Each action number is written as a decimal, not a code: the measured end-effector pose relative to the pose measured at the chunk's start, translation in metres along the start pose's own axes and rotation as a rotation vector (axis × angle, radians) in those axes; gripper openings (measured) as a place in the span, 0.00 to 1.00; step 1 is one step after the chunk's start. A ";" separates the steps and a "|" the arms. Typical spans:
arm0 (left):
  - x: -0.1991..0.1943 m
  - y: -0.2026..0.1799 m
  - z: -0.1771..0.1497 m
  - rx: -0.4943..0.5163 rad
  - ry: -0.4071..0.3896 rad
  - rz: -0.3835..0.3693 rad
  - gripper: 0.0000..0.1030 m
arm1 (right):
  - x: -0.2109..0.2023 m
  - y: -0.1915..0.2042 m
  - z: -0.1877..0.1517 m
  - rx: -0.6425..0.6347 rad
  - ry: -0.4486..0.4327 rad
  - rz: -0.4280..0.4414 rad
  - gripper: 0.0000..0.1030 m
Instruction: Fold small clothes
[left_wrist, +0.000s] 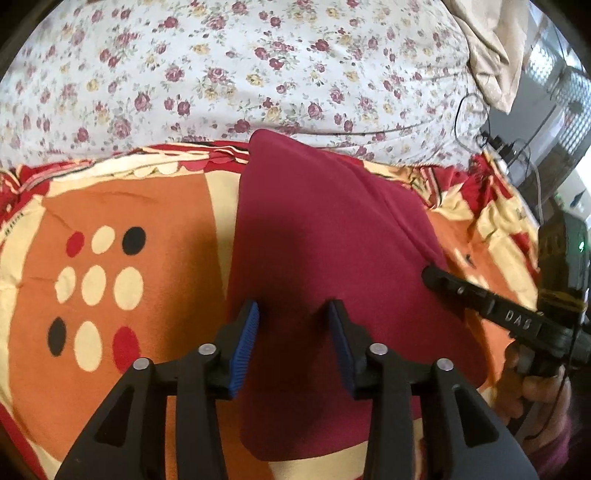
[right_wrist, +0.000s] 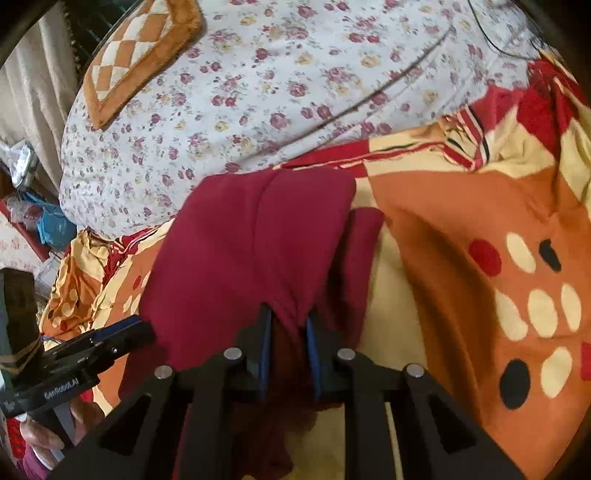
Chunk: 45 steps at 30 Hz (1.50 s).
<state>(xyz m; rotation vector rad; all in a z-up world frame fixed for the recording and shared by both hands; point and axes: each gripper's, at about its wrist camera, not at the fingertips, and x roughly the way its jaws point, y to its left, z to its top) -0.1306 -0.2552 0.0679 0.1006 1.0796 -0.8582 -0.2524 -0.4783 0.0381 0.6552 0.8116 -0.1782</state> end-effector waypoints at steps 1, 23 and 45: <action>0.000 0.002 0.001 -0.012 -0.002 -0.017 0.33 | 0.000 -0.001 0.001 0.010 0.002 0.007 0.21; 0.065 0.045 0.032 -0.194 0.121 -0.248 0.65 | 0.049 -0.023 0.018 0.087 0.041 0.140 0.82; -0.058 0.087 -0.030 -0.211 0.070 -0.047 0.38 | 0.035 0.090 -0.020 -0.058 0.166 0.297 0.48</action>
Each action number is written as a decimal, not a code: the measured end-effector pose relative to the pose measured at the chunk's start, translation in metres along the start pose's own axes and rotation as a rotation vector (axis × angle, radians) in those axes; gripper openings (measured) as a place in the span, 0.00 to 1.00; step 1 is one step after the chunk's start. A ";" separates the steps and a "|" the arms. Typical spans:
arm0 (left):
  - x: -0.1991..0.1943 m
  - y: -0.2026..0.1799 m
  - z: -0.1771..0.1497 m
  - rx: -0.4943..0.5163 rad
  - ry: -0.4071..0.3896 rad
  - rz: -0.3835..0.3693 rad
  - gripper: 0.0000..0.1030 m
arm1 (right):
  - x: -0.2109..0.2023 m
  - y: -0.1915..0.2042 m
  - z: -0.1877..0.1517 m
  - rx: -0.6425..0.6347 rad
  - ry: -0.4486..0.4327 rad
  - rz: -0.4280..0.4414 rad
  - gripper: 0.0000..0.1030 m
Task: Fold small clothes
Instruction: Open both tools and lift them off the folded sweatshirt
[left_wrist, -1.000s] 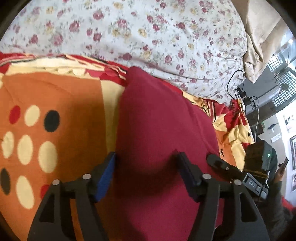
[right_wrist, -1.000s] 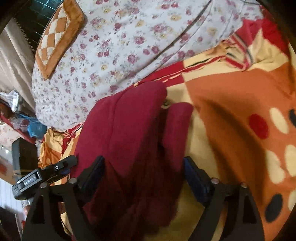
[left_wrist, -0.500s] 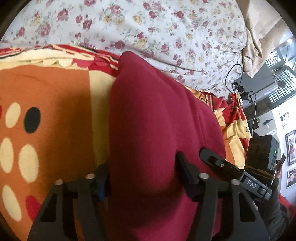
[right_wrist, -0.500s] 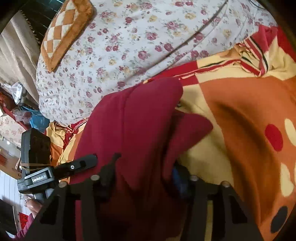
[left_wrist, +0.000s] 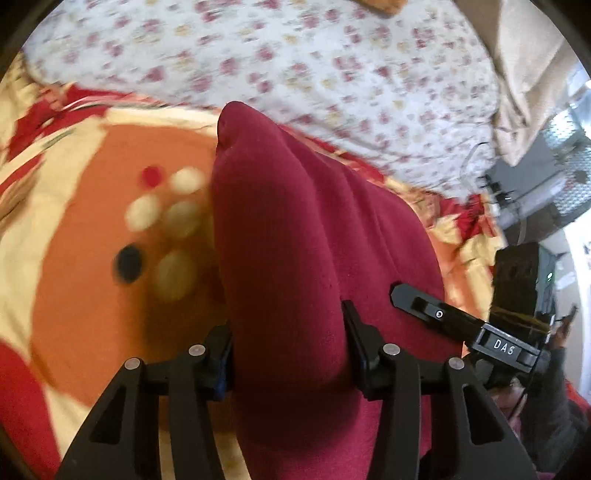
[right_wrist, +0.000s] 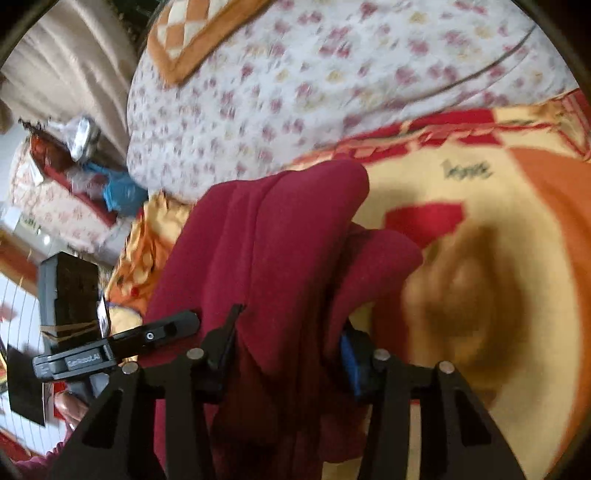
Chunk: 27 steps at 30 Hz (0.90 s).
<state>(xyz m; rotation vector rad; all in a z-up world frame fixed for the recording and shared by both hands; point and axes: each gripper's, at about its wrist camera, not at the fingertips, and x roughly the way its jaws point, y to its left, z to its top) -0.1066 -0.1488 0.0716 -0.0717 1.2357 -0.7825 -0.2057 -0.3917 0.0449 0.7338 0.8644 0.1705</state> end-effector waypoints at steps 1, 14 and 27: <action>0.005 0.005 -0.004 -0.004 0.014 0.027 0.38 | 0.008 0.002 -0.004 -0.011 0.022 -0.017 0.52; -0.005 -0.001 -0.025 0.041 -0.136 0.240 0.59 | -0.052 0.065 -0.041 -0.342 -0.068 -0.230 0.57; -0.032 -0.014 -0.042 0.084 -0.225 0.358 0.59 | -0.006 0.071 -0.084 -0.449 0.068 -0.238 0.27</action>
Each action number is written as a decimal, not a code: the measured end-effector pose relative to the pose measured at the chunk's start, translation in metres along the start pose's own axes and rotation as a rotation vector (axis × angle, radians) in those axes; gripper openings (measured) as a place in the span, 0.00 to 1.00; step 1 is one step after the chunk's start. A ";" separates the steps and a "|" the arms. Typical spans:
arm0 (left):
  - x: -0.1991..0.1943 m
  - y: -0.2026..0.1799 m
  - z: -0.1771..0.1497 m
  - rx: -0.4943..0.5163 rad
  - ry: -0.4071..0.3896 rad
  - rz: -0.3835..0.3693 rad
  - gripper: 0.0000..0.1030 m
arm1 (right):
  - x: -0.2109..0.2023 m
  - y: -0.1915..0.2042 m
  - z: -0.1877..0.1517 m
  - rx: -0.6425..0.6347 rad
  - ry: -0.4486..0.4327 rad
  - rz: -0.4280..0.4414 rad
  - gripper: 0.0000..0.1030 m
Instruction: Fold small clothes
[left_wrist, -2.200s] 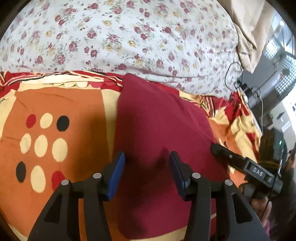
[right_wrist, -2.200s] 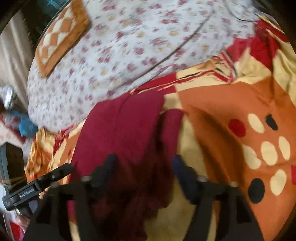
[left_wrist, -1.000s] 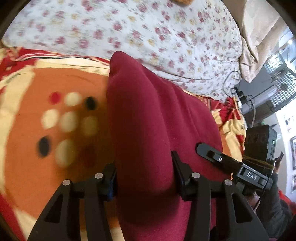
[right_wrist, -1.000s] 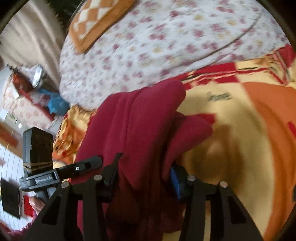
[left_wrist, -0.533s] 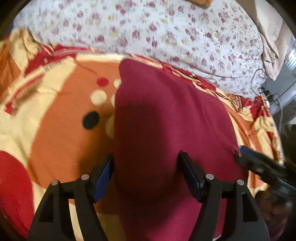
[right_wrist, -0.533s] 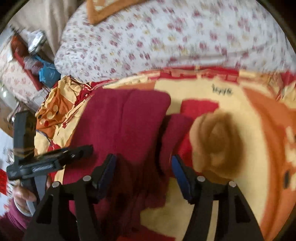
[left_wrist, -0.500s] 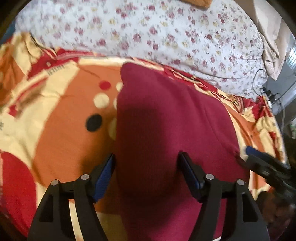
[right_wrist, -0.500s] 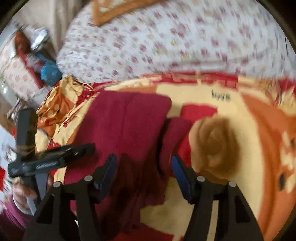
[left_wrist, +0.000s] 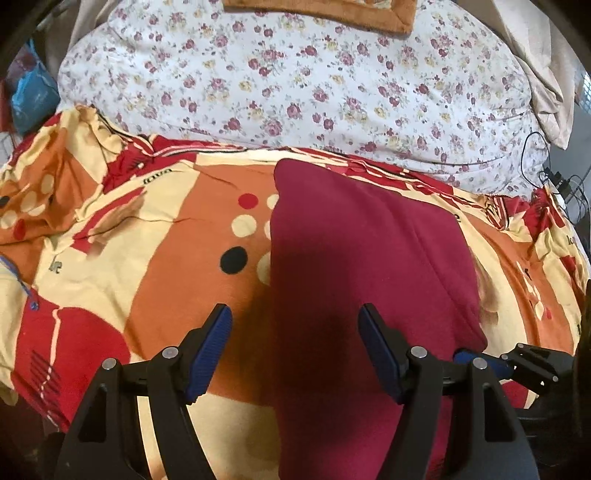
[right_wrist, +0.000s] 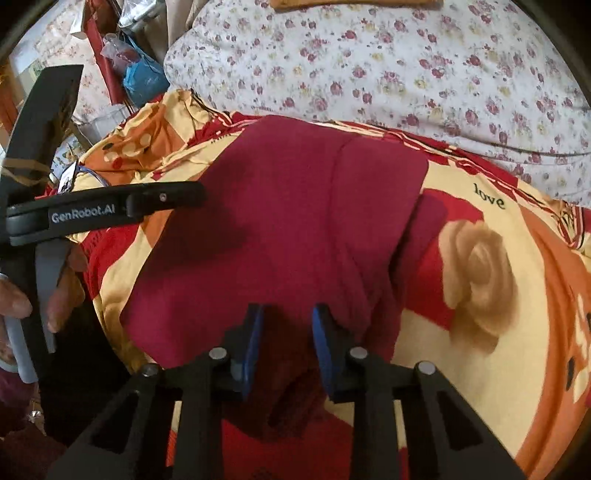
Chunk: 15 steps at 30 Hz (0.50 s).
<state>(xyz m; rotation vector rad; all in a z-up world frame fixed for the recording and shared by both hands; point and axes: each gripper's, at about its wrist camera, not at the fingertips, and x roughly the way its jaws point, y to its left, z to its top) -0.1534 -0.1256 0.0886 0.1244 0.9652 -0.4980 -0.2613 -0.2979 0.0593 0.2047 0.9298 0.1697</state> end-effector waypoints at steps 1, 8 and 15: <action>-0.002 -0.001 -0.001 0.004 -0.009 0.010 0.59 | -0.002 0.001 -0.001 -0.004 -0.003 -0.007 0.27; -0.018 -0.003 -0.006 0.003 -0.046 0.022 0.59 | -0.032 0.005 0.003 0.046 -0.078 -0.015 0.43; -0.035 -0.004 -0.010 -0.008 -0.102 0.038 0.59 | -0.053 0.009 0.012 0.104 -0.166 -0.130 0.69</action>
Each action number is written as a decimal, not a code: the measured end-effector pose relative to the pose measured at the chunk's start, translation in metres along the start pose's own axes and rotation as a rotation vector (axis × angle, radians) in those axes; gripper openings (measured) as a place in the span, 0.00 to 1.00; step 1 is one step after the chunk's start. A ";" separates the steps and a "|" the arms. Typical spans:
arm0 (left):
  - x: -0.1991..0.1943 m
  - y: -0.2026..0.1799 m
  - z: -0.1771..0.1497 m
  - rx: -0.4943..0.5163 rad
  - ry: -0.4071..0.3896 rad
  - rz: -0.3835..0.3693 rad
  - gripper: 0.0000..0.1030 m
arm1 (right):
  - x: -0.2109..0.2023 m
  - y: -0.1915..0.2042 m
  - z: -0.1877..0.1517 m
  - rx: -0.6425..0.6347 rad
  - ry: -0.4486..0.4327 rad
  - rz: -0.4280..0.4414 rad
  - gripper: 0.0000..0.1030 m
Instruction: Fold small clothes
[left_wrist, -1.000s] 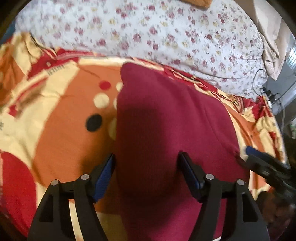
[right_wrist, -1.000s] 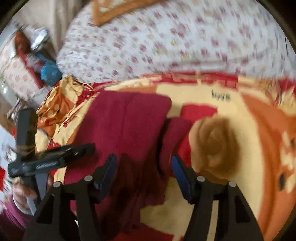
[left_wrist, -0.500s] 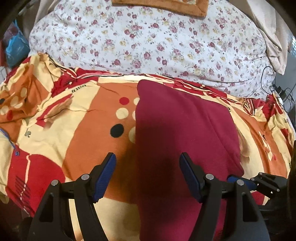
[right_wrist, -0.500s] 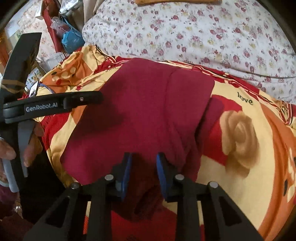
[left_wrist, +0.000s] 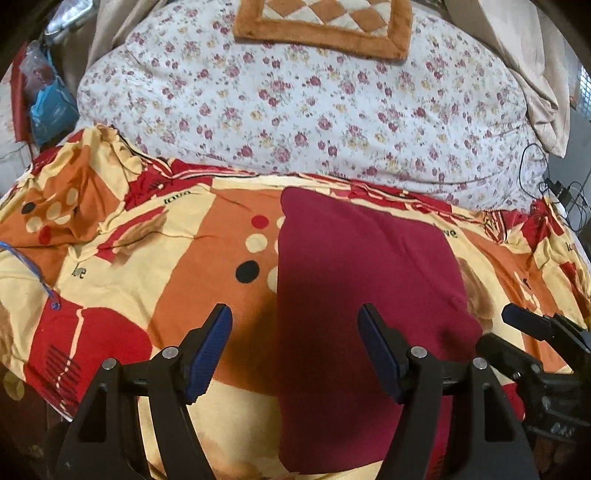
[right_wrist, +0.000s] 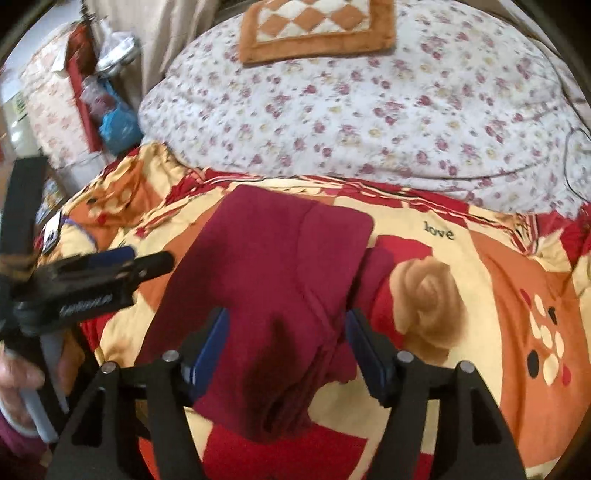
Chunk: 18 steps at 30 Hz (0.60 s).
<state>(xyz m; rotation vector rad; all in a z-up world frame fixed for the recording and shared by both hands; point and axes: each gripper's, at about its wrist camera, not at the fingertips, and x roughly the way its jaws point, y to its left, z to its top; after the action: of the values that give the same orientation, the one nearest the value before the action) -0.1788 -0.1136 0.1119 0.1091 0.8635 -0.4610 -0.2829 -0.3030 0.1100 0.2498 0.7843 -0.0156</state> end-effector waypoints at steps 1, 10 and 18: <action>-0.003 0.000 0.000 -0.001 -0.006 0.003 0.59 | 0.000 -0.001 0.002 0.020 0.004 -0.012 0.69; -0.014 0.001 -0.001 0.004 -0.041 0.027 0.59 | 0.007 0.002 0.010 0.072 -0.015 -0.050 0.75; -0.014 -0.002 -0.004 0.014 -0.042 0.033 0.59 | 0.012 0.004 0.008 0.076 -0.004 -0.059 0.77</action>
<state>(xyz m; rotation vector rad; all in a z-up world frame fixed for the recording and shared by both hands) -0.1897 -0.1093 0.1201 0.1259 0.8162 -0.4367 -0.2683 -0.3002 0.1079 0.2980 0.7883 -0.1018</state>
